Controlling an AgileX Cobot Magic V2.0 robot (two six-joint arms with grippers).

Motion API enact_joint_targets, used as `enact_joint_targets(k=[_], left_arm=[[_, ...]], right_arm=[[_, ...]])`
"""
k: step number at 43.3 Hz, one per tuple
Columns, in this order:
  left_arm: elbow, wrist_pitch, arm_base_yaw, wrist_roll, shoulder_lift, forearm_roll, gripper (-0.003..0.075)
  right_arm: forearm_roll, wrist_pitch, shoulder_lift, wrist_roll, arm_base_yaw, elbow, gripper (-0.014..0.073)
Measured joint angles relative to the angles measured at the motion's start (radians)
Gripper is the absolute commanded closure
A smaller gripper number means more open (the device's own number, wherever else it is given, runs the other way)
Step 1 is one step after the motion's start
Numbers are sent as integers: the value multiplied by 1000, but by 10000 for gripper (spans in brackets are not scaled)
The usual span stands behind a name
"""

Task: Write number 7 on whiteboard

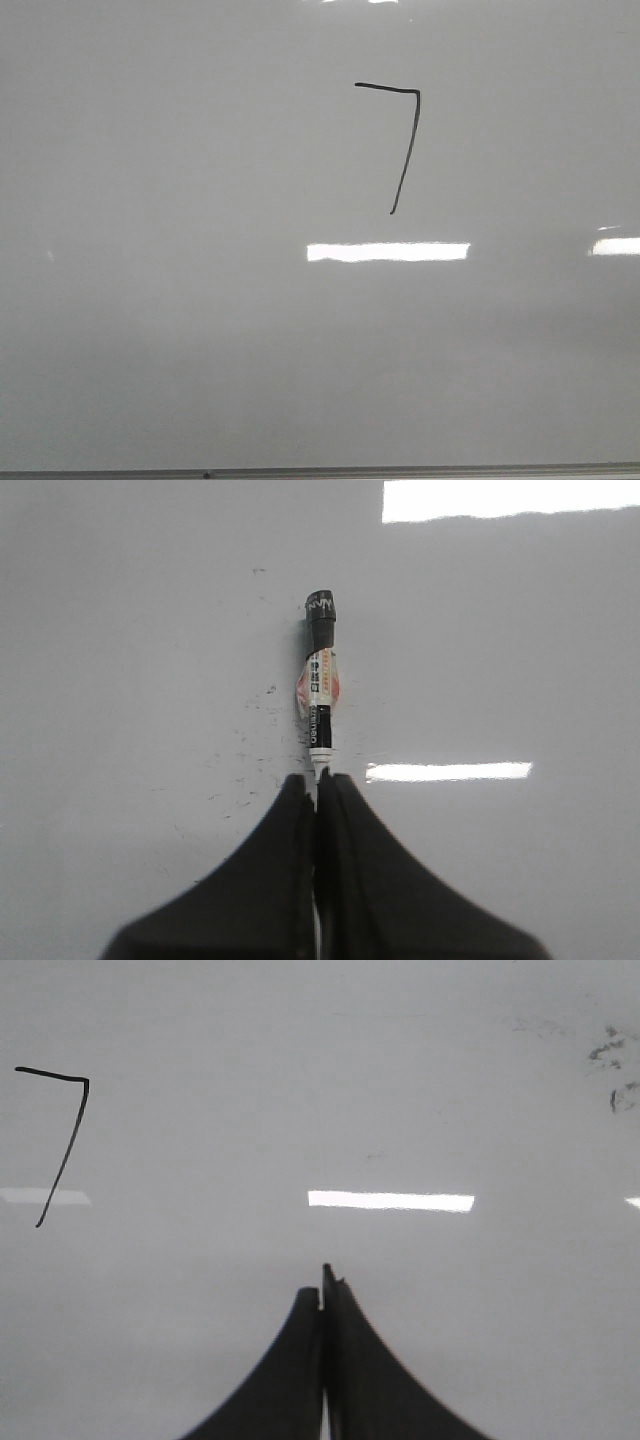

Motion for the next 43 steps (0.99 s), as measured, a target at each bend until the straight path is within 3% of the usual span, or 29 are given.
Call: enact_joint_targets(k=[21,43], left_arm=[[0,0,0,0,0,0,741],[0,0,0,0,0,0,741]], right_arm=[[-68,-49,0,88,0,0,662],[-83,-55,0,96,0,0,662]])
